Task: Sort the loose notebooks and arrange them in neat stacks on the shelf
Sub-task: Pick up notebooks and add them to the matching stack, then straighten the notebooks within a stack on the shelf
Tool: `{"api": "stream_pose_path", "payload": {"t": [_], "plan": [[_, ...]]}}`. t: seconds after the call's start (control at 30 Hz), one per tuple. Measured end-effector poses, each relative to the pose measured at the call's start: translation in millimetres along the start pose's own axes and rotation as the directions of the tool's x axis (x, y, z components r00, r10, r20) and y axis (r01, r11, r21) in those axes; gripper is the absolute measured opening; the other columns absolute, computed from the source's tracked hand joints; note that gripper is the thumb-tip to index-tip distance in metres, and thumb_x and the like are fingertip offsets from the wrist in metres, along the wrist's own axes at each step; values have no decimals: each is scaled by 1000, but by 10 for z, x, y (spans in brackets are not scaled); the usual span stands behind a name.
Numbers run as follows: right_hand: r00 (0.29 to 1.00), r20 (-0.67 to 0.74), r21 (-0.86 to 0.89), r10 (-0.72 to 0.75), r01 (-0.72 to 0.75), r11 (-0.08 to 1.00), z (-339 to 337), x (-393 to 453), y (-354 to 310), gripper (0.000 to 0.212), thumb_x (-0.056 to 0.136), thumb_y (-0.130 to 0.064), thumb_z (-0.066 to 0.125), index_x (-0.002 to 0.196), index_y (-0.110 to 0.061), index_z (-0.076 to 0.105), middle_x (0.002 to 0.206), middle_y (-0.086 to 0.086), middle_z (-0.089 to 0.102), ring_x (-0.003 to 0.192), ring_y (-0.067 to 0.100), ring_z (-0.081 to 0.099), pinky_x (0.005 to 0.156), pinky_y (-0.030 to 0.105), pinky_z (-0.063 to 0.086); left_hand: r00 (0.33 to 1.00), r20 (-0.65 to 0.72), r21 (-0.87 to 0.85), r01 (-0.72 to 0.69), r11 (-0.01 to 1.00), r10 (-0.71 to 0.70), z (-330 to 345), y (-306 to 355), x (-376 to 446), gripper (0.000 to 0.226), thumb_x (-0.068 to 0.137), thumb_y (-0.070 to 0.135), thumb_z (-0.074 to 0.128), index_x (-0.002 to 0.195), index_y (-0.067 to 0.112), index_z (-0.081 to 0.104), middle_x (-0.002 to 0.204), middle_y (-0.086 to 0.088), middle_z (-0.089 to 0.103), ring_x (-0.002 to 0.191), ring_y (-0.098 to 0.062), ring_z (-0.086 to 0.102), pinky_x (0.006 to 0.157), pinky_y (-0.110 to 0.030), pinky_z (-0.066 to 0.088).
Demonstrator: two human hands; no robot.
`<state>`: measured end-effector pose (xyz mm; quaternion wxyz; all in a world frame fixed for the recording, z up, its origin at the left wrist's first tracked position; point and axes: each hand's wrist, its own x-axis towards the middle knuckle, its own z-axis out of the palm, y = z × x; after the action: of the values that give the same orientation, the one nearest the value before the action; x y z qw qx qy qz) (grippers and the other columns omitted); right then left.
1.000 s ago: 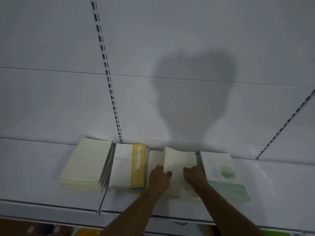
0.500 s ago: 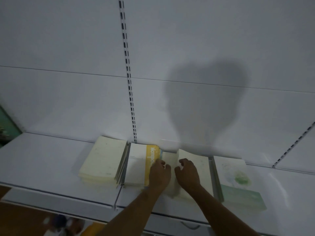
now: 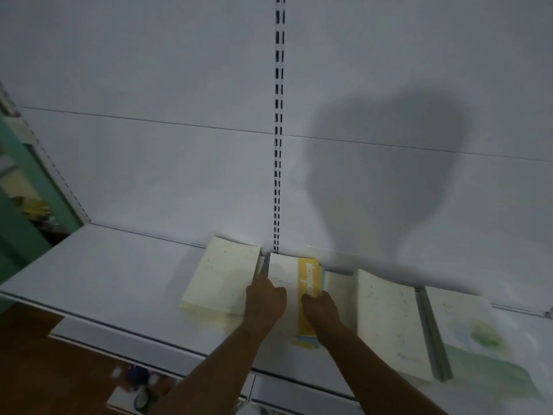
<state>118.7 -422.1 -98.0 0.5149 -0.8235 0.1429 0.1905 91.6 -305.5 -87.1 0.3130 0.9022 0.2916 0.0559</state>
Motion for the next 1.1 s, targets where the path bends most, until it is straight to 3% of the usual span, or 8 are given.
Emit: {"api": "stream_pose_path", "payload": {"t": [0.17, 0.23, 0.3, 0.4, 0.63, 0.8, 0.93, 1.1], "plan": [[988, -97, 111, 119, -108, 988, 50, 104, -44, 33, 81, -24, 60, 102, 2, 58, 97, 18, 60, 88, 31, 60, 68, 32, 42, 980, 176, -175, 120, 977, -89, 19, -2, 92, 19, 78, 23, 63, 80, 5, 56, 86, -12, 66, 78, -25, 66, 65, -30, 53], [984, -91, 153, 153, -138, 979, 31, 152, -32, 33, 81, -25, 62, 99, 3, 60, 95, 18, 61, 88, 33, 62, 69, 33, 44, 972, 188, -179, 174, 968, -140, 3, -13, 89, 25, 78, 23, 63, 64, 11, 47, 68, -2, 56, 58, -13, 55, 57, -25, 47], [979, -80, 199, 187, -168, 965, 9, 179, -21, 31, 80, -25, 64, 94, 3, 60, 84, 14, 60, 77, 29, 60, 65, 33, 44, 966, 211, -176, 186, 967, -147, -21, 10, 94, 27, 77, 25, 65, 60, 15, 47, 62, 4, 50, 54, -9, 50, 55, -22, 43], [976, -53, 219, 210, -193, 956, 0, 192, 16, 26, 79, -24, 65, 85, 1, 59, 73, 9, 55, 66, 22, 54, 61, 31, 41, 953, 258, -180, 207, 962, -157, -55, 39, 91, 20, 76, 28, 66, 67, 12, 58, 67, 3, 56, 66, -16, 57, 58, -23, 45], [989, -18, 16, 146, -146, 989, -6, 125, 13, 34, 81, -34, 58, 98, -4, 59, 99, 15, 63, 95, 33, 61, 88, 40, 52, 910, 371, -223, 282, 933, -187, -70, 38, 104, 32, 69, 25, 69, 92, 2, 69, 92, -9, 70, 85, -23, 68, 70, -30, 55], [987, 23, 16, 159, -159, 987, -82, 74, 23, 25, 86, -35, 51, 92, -12, 58, 77, 2, 56, 83, 23, 56, 78, 34, 49, 885, 396, -270, 368, 890, -246, -34, -13, 37, 48, 67, 26, 75, 107, 0, 65, 98, -5, 66, 85, -19, 62, 79, -33, 57], [987, 51, -26, 153, -151, 988, -103, 53, 95, 47, 89, -42, 45, 116, -8, 60, 102, 8, 59, 96, 25, 57, 92, 37, 47, 841, 443, -339, 478, 810, -311, -52, -91, -40, 80, 66, 31, 85, 129, -3, 50, 115, -13, 58, 95, -23, 55, 74, -26, 45], [983, -71, -107, 170, -177, 978, -39, -95, 115, 61, 84, -53, 39, 117, -6, 58, 113, 15, 58, 102, 31, 56, 94, 40, 47, 822, 524, -481, 501, 720, -223, -96, -194, -166, 64, 65, 27, 88, 118, 1, 62, 123, -12, 62, 98, -23, 57, 86, -28, 46]]}}
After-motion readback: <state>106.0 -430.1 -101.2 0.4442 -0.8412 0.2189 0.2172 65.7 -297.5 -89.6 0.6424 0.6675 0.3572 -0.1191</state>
